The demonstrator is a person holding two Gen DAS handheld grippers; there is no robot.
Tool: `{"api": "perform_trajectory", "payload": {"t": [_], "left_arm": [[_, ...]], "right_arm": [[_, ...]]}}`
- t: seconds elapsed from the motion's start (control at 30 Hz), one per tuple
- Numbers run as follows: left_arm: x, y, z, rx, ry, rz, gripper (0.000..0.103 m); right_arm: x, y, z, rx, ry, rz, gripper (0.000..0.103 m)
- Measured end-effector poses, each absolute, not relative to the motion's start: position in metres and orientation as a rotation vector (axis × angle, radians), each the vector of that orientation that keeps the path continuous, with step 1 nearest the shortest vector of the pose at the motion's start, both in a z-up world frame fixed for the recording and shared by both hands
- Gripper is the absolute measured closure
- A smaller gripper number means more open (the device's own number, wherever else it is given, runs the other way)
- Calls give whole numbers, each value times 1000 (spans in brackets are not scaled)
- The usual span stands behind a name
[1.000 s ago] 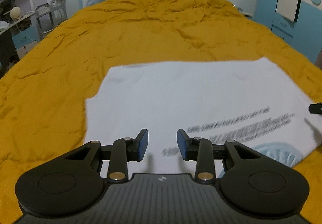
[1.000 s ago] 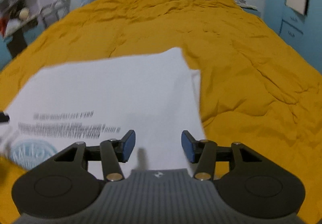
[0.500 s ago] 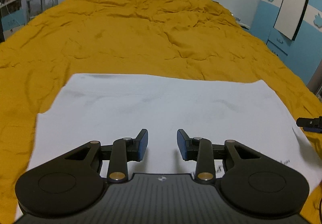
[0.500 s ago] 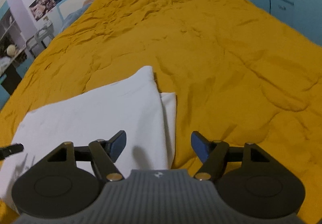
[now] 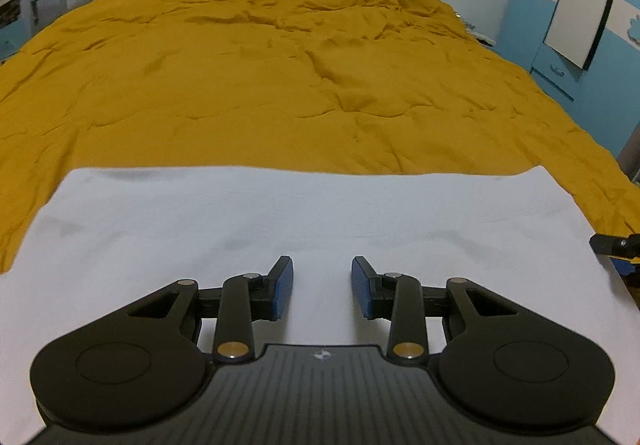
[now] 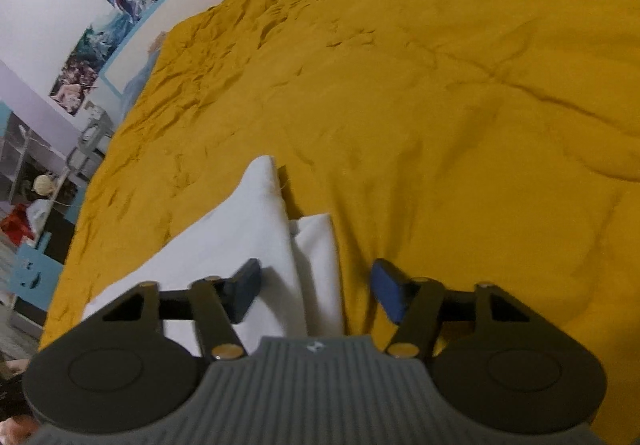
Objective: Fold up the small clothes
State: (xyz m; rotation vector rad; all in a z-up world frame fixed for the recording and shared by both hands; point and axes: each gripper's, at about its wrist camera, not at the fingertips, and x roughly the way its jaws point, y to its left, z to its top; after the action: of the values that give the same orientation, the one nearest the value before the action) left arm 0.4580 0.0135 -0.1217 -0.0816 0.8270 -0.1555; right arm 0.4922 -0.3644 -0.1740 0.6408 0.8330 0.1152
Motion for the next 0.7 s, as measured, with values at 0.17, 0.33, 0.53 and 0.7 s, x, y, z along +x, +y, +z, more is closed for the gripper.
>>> {"api": "perform_trajectory", "payload": {"t": [0.17, 0.33, 0.53, 0.7], "left_arm": [[473, 5, -130, -60, 833, -162, 62], [483, -4, -139, -8, 861, -147, 62], [474, 5, -129, -39, 850, -155, 62], [454, 25, -107, -37, 817, -151, 62]], "right_arm": [[499, -359, -180, 666, 837, 153, 73], [501, -360, -176, 663, 832, 169, 92], [495, -340, -142, 508, 785, 157, 97], [495, -305, -99, 371, 756, 176, 97]]}}
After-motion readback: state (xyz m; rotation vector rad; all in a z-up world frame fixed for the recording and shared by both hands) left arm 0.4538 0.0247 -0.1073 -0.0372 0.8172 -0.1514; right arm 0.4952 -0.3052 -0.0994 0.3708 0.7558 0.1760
